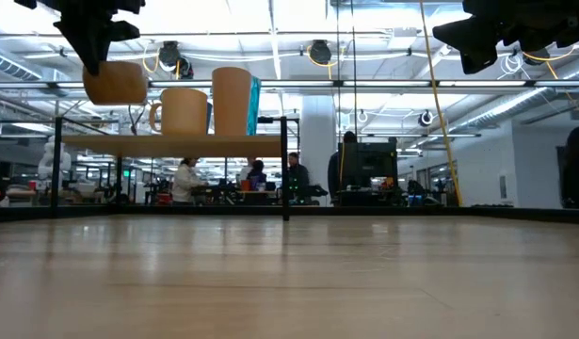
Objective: Stack small to large cups/mugs on shelf
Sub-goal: Put the wooden mug on the shelf
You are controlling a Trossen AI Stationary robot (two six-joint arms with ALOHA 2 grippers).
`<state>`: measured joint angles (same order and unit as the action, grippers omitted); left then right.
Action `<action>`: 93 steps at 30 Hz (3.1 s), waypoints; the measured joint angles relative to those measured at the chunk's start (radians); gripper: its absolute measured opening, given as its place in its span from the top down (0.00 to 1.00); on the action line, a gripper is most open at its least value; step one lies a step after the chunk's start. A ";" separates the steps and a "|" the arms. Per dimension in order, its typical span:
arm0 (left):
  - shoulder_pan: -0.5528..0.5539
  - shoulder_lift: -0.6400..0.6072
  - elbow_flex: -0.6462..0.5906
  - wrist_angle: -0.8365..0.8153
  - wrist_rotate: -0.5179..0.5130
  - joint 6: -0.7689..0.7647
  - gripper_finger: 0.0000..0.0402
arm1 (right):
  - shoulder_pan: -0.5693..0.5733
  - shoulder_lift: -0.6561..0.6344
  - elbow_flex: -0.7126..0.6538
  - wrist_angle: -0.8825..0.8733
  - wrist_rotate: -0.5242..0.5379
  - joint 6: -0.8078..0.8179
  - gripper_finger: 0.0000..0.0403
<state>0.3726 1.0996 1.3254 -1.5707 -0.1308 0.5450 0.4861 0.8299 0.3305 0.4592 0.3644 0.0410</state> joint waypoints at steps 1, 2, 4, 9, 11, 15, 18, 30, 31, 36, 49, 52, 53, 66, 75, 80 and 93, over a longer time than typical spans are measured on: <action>0.011 0.000 0.000 0.000 0.002 0.021 0.96 | 0.000 0.000 0.000 0.000 0.000 0.000 0.48; 0.021 0.000 0.000 0.000 0.008 0.039 0.96 | 0.000 0.000 0.000 0.000 0.000 0.000 0.48; 0.037 0.000 0.000 0.000 0.019 0.071 0.96 | 0.000 0.000 0.000 0.000 0.000 0.000 0.48; 0.081 0.000 0.000 -0.001 0.025 0.178 0.96 | 0.000 0.000 0.000 0.000 0.000 -0.009 0.48; 0.101 0.000 0.000 -0.001 0.025 0.204 0.96 | 0.000 0.000 0.000 0.000 0.000 -0.014 0.48; 0.138 0.000 0.000 0.000 0.025 0.239 0.96 | 0.000 0.000 0.000 0.000 0.000 -0.019 0.48; 0.157 0.004 0.000 -0.001 0.026 0.257 0.95 | 0.000 0.000 0.000 0.000 0.000 -0.019 0.48; 0.177 0.068 0.000 0.000 0.024 0.295 0.96 | 0.000 0.000 0.000 0.092 0.000 -0.021 0.48; 0.177 0.072 0.000 0.000 0.020 0.302 0.96 | 0.000 0.000 0.000 0.099 0.000 -0.024 0.48; 0.181 0.092 0.000 0.000 -0.005 0.339 0.96 | -0.001 0.000 0.000 0.090 0.000 -0.031 0.48; 0.224 0.116 0.000 0.002 -0.029 0.404 0.96 | -0.001 0.000 0.000 0.082 0.000 -0.027 0.48; 0.224 0.118 0.000 0.001 -0.029 0.419 0.94 | -0.001 0.000 0.000 0.082 0.000 -0.027 0.48; 0.224 0.118 0.000 0.002 -0.029 0.429 0.94 | -0.001 0.000 0.000 0.082 0.000 -0.027 0.48; 0.282 0.179 0.000 0.001 -0.035 0.496 0.94 | -0.001 0.000 0.000 0.082 0.000 -0.044 0.48; 0.318 0.191 0.000 0.001 -0.036 0.528 0.94 | -0.001 0.000 0.000 0.082 0.000 -0.045 0.48; 0.331 0.191 0.000 0.003 -0.038 0.559 0.94 | 0.000 0.000 0.000 0.082 0.000 -0.047 0.48; 0.334 0.191 0.000 0.033 -0.097 0.631 0.91 | 0.000 0.000 0.000 0.082 0.000 -0.053 0.48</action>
<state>0.7067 1.2903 1.3251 -1.5379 -0.2275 1.1763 0.4858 0.8295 0.3309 0.5415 0.3649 -0.0120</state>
